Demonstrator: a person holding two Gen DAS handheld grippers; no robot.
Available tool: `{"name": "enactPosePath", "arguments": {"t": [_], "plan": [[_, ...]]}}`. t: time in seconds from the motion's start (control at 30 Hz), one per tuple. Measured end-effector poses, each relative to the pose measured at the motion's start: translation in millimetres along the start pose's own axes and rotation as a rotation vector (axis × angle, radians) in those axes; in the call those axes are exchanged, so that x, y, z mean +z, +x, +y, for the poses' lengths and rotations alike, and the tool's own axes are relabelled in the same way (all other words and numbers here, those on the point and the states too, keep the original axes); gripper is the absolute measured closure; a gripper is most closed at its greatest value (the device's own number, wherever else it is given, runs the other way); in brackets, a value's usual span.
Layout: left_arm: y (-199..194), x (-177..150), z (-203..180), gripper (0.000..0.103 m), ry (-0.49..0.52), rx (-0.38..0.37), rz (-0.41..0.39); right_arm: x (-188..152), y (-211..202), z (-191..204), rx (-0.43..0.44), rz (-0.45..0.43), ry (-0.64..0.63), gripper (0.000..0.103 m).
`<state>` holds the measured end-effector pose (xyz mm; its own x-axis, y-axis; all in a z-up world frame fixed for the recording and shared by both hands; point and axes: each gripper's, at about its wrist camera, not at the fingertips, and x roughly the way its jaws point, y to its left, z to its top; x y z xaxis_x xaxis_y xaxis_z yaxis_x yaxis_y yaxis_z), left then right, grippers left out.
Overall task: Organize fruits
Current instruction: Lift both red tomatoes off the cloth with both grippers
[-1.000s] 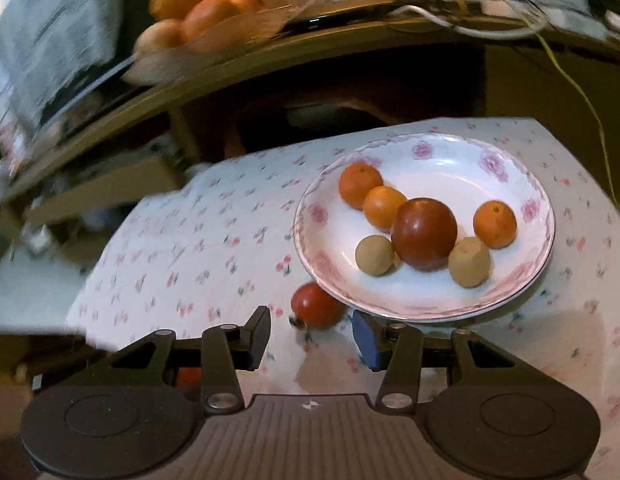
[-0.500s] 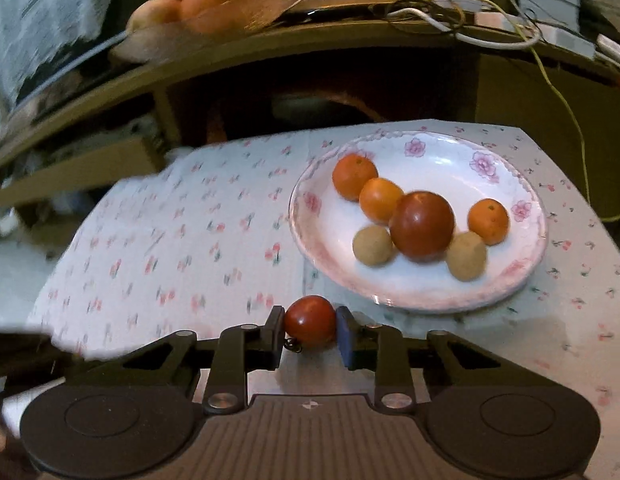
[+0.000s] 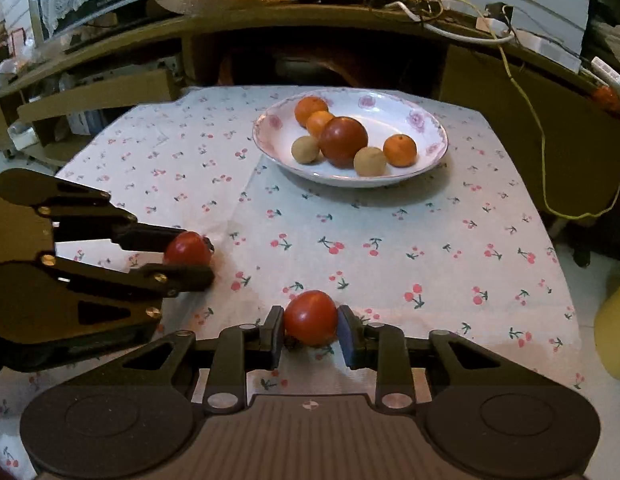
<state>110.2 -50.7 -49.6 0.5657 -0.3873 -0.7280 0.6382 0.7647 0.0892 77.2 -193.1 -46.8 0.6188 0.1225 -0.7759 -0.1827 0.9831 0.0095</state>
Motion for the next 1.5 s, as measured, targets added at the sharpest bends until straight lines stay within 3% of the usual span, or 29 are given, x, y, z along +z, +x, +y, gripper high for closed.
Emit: {"name": "enactPosePath", "arguments": {"t": [0.3, 0.63, 0.77, 0.9, 0.93, 1.03, 1.5], "plan": [[-4.7, 4.8, -12.7, 0.051, 0.090, 0.070, 0.048, 4.3, -14.3, -11.3, 0.054, -0.026, 0.024, 0.055], [2.5, 9.4, -3.4, 0.050, 0.070, 0.046, 0.053, 7.5, -7.9, -12.0, 0.082, -0.010, 0.011, 0.055], [3.1, 5.6, 6.5, 0.048, 0.019, 0.028, 0.049, 3.0, -3.4, -13.5, 0.085, 0.016, 0.015, 0.055], [1.9, 3.5, 7.9, 0.048, 0.005, 0.038, 0.039, 3.8, -3.1, -10.7, 0.071, 0.015, 0.003, 0.063], [2.4, 4.1, 7.8, 0.050, 0.001, 0.038, 0.039, 4.8, -2.8, -9.8, 0.069, 0.016, 0.001, 0.065], [2.6, 6.1, 7.3, 0.068, -0.015, 0.021, 0.046, 6.2, -2.8, -9.5, 0.051, 0.016, 0.003, 0.074], [-3.7, 23.7, 3.3, 0.069, -0.027, 0.029, 0.007, 19.3, -12.4, -13.0, 0.080, -0.032, 0.037, 0.075]]}}
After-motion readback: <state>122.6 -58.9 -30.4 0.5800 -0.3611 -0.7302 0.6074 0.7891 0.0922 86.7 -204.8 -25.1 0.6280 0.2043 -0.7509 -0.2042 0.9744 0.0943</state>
